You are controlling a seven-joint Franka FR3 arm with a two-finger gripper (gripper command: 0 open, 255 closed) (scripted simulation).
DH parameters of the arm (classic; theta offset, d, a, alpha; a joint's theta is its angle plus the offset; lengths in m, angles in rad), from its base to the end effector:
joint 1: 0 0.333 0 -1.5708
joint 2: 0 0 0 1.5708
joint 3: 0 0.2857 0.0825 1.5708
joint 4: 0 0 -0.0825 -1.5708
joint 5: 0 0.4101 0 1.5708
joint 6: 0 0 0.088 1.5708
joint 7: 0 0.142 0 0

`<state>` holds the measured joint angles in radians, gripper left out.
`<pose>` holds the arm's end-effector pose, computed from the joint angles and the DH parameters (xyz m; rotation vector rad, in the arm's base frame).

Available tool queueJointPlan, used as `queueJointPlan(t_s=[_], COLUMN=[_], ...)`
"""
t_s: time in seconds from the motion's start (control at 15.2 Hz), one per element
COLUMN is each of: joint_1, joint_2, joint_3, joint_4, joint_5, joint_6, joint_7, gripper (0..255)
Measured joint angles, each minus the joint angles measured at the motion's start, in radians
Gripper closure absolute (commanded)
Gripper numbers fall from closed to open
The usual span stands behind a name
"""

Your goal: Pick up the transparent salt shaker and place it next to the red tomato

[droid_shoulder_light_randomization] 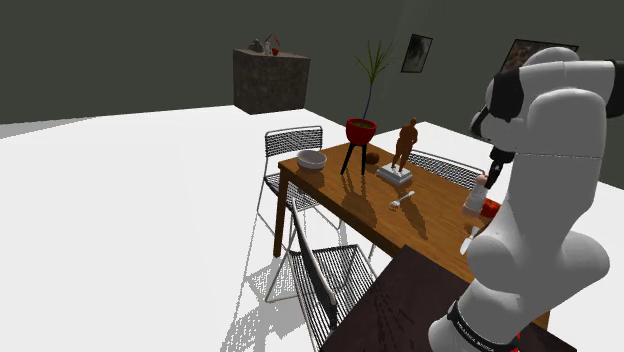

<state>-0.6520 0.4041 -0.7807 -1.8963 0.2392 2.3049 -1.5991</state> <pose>0.1123 -0.6381 0.2800 2.9975 0.1132 -0.1242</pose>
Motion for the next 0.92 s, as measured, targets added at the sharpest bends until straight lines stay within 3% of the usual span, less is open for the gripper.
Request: queueJointPlan(t_s=[0.73,0.79,0.92], joint_1=[-0.023,-0.023,-0.023], joint_2=[0.044,0.044,0.044], joint_3=[0.028,0.028,0.028], joint_4=[-0.022,-0.022,-0.022], joint_5=[0.04,0.041,0.041], joint_6=[0.058,0.059,0.059], joint_7=[-0.023,-0.023,-0.023], gripper=[255,0,0])
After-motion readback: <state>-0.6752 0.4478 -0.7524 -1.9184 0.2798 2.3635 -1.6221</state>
